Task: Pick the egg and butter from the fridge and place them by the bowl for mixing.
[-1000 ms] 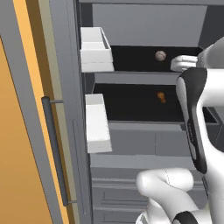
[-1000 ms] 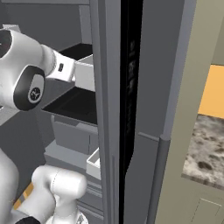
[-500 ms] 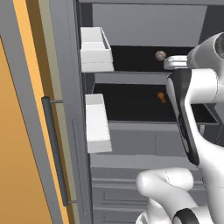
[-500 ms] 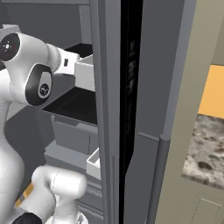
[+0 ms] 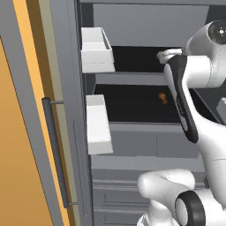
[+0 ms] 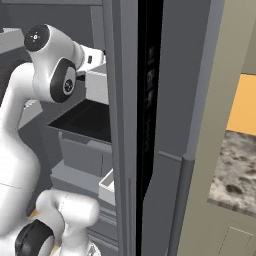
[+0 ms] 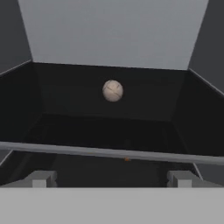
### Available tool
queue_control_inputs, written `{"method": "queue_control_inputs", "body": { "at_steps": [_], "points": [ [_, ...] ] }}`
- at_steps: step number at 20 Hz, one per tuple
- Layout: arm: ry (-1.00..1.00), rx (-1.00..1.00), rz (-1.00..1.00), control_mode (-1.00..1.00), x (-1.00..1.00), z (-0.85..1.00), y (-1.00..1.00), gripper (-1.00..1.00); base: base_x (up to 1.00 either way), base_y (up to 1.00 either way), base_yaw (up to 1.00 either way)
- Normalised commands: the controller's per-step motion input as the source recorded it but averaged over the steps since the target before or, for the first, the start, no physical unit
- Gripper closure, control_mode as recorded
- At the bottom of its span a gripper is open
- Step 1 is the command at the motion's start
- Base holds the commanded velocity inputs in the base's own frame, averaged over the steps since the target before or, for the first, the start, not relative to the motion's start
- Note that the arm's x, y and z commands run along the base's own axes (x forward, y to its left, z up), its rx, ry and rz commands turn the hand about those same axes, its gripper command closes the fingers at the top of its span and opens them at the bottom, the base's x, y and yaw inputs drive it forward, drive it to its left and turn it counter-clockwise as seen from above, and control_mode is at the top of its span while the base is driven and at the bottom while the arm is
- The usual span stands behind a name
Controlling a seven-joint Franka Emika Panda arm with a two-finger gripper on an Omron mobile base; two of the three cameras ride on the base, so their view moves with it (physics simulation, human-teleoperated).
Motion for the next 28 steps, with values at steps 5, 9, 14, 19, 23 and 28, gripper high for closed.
{"method": "queue_control_inputs", "body": {
  "at_steps": [5, 9, 14, 19, 23, 28],
  "points": [
    [0.0, 0.0, 0.0, -1.0, 0.52, -0.07, -0.17, -1.0, 0.0, 0.0, 0.0],
    [0.0, 0.0, 0.0, -1.0, 0.57, -0.06, -0.08, -1.0, 0.0, 0.0, 0.0],
    [0.04, 0.0, 0.05, -1.0, 0.61, -0.04, -0.03, -1.0, 0.0, 0.0, 0.0],
    [0.04, 0.0, 0.06, -1.0, 0.41, -0.15, -0.06, -1.0, 0.0, 0.0, 0.0],
    [0.03, 0.0, 0.02, -1.0, 0.44, -0.16, -0.13, -1.0, 0.0, 0.0, 0.0],
    [0.0, 0.0, 0.0, -1.0, 0.39, -0.06, -0.1, -1.0, 0.0, 0.0, 0.0]
  ]
}}
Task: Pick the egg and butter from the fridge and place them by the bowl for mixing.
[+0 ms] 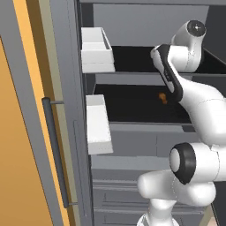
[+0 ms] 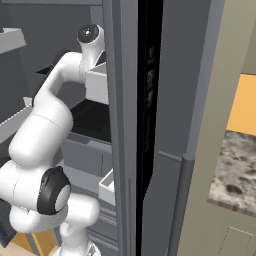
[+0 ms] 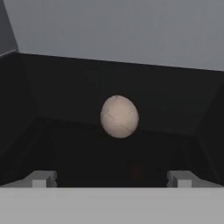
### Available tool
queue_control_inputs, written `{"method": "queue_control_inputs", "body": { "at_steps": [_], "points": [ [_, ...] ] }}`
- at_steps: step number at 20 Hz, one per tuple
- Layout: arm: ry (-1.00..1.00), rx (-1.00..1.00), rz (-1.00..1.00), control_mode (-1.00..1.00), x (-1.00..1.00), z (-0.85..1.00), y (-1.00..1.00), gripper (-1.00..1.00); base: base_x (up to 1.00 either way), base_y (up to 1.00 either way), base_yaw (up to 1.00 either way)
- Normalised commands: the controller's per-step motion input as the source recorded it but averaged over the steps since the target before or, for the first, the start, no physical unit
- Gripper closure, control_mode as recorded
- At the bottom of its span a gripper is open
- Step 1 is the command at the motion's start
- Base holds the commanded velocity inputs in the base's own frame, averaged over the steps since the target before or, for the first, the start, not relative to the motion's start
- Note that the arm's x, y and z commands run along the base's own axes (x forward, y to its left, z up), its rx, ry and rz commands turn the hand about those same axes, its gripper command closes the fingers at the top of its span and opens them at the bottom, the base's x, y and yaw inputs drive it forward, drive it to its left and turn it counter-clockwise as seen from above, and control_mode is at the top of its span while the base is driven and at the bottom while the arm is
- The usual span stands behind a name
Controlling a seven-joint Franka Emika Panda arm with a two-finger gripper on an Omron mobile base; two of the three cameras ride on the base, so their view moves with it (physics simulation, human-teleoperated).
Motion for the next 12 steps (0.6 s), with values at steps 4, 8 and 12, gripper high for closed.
{"method": "queue_control_inputs", "body": {
  "at_steps": [4, 8, 12],
  "points": [
    [0.0, 0.01, 0.0, -1.0, 0.41, -0.07, -0.08, -1.0, 0.0, 0.0, 0.0],
    [0.01, 0.02, 0.0, -1.0, 0.43, -0.09, -0.07, -1.0, 0.0, 0.0, 0.0],
    [0.0, 0.02, 0.0, -1.0, 0.41, -0.09, -0.07, -1.0, 0.0, 0.0, 0.0]
  ]
}}
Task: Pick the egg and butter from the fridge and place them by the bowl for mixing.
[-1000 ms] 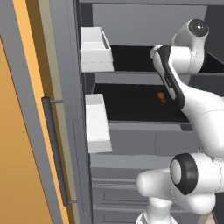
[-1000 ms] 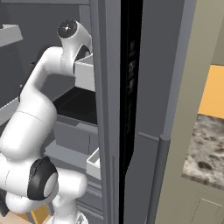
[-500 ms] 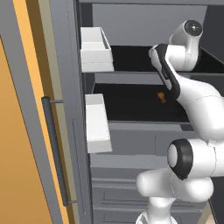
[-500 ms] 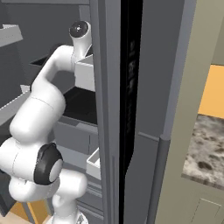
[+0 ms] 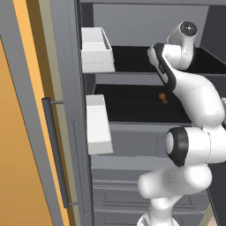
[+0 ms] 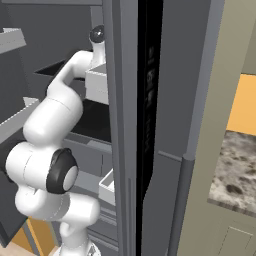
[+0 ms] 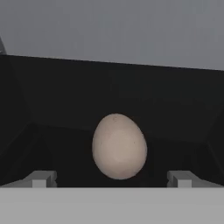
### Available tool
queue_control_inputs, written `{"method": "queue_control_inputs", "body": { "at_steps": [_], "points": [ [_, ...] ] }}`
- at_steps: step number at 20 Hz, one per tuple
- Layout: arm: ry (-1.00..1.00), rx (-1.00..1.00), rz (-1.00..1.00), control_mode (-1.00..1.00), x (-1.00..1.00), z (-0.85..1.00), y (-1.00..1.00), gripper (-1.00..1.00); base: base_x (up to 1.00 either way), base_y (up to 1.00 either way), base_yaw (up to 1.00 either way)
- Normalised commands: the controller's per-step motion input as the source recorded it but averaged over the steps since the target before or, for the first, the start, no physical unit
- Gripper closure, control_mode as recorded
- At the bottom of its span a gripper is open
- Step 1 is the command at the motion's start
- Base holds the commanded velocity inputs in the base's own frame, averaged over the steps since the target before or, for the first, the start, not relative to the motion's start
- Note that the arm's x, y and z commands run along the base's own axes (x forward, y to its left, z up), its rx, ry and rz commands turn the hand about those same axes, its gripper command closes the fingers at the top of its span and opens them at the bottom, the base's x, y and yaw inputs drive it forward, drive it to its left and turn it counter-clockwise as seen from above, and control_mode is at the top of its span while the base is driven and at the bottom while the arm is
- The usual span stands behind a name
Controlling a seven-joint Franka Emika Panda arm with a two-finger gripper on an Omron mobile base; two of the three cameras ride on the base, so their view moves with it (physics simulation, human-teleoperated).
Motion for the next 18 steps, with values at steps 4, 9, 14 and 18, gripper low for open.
{"method": "queue_control_inputs", "body": {
  "at_steps": [4, 9, 14, 18],
  "points": [
    [0.03, 0.0, 0.0, -1.0, 0.39, -0.11, -0.07, -1.0, 0.0, 0.0, 0.0],
    [0.02, 0.0, 0.0, -1.0, 0.36, -0.08, -0.07, -1.0, 0.0, 0.0, 0.0],
    [0.02, 0.0, 0.0, -1.0, 0.22, -0.05, -0.11, -1.0, 0.0, 0.0, 0.0],
    [0.08, 0.0, 0.0, -1.0, 0.03, -0.14, -0.14, -1.0, 0.0, 0.0, 0.0]
  ]
}}
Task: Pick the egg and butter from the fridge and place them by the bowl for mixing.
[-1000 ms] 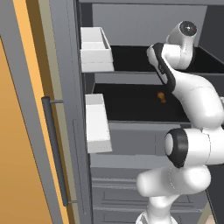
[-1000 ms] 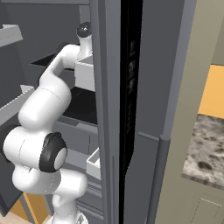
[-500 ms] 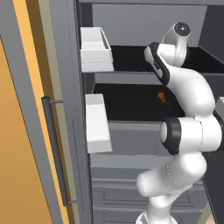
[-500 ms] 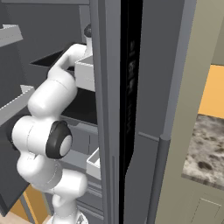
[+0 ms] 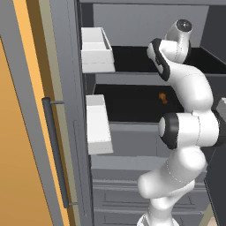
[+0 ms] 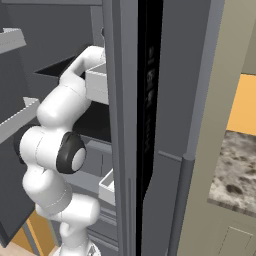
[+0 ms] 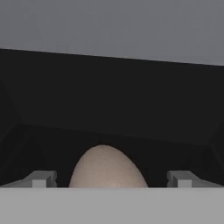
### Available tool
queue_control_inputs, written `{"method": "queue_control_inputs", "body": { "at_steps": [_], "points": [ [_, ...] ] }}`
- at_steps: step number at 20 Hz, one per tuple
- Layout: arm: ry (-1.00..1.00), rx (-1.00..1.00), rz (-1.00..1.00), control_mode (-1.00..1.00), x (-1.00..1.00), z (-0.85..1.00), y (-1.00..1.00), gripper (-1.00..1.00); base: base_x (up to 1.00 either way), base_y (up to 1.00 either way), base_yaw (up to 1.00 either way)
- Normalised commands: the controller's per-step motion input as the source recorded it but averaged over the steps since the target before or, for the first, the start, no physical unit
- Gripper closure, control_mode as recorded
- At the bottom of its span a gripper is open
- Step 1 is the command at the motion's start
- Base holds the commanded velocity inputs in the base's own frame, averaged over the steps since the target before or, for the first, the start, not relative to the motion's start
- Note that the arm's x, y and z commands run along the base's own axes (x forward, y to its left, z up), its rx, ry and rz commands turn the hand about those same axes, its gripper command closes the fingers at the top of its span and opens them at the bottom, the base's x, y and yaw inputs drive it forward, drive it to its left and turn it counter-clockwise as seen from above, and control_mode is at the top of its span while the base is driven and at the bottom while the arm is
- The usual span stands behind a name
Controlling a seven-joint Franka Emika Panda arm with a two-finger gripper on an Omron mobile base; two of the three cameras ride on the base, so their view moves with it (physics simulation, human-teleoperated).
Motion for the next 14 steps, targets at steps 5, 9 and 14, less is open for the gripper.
{"method": "queue_control_inputs", "body": {
  "at_steps": [5, 9, 14],
  "points": [
    [0.05, 0.02, -0.01, -1.0, 0.02, -0.26, 0.0, -1.0, 0.0, 0.0, 0.0],
    [0.0, 0.06, 0.0, -1.0, 0.02, -0.34, 0.0, -1.0, 0.0, 0.0, 0.0],
    [0.0, 0.09, 0.0, -1.0, 0.09, -0.41, 0.0, -1.0, 0.0, 0.0, 0.0]
  ]
}}
